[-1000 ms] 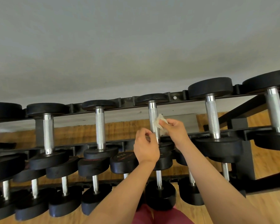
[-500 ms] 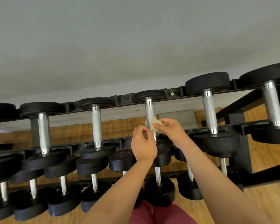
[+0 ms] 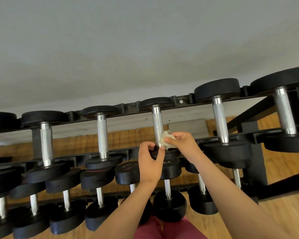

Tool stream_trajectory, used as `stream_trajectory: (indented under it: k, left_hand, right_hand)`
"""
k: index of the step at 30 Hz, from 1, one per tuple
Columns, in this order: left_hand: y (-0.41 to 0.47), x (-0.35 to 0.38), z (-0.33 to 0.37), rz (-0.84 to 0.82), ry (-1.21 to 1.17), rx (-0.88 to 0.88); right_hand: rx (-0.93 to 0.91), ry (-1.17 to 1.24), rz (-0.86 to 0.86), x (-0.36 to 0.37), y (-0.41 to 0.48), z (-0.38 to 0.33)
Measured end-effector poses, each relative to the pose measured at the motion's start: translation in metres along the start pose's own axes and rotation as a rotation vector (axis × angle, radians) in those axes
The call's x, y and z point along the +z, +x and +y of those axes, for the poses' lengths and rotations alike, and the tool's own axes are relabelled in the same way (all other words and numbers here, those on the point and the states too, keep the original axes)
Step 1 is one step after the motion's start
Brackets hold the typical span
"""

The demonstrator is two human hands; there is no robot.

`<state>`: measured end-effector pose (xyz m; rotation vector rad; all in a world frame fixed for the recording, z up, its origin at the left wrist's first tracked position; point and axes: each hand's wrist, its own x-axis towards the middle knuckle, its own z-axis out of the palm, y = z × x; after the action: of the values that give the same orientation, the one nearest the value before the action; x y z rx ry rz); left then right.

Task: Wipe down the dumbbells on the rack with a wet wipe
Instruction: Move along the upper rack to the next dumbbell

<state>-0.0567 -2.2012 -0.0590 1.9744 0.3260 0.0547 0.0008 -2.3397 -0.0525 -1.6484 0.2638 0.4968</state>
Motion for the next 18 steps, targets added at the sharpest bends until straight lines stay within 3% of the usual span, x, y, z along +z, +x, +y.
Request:
stream_trajectory:
  k: [4,9,15,18]
  left_hand:
    - [0.002,-0.002,-0.004,-0.025,-0.008,0.030]
    - [0.003,-0.003,-0.005,-0.040,-0.017,0.029]
    - [0.004,-0.003,-0.005,-0.047,-0.028,0.027]
    - [0.005,-0.006,-0.005,-0.090,-0.032,0.017]
  right_hand:
    - [-0.048,-0.214,-0.122,0.005,0.004,-0.006]
    - [-0.012,-0.199,-0.064,-0.003,0.005,-0.002]
    - [-0.070,-0.423,-0.208,-0.004,0.007,-0.011]
    - [-0.055,-0.333,-0.152,-0.005,0.003,-0.006]
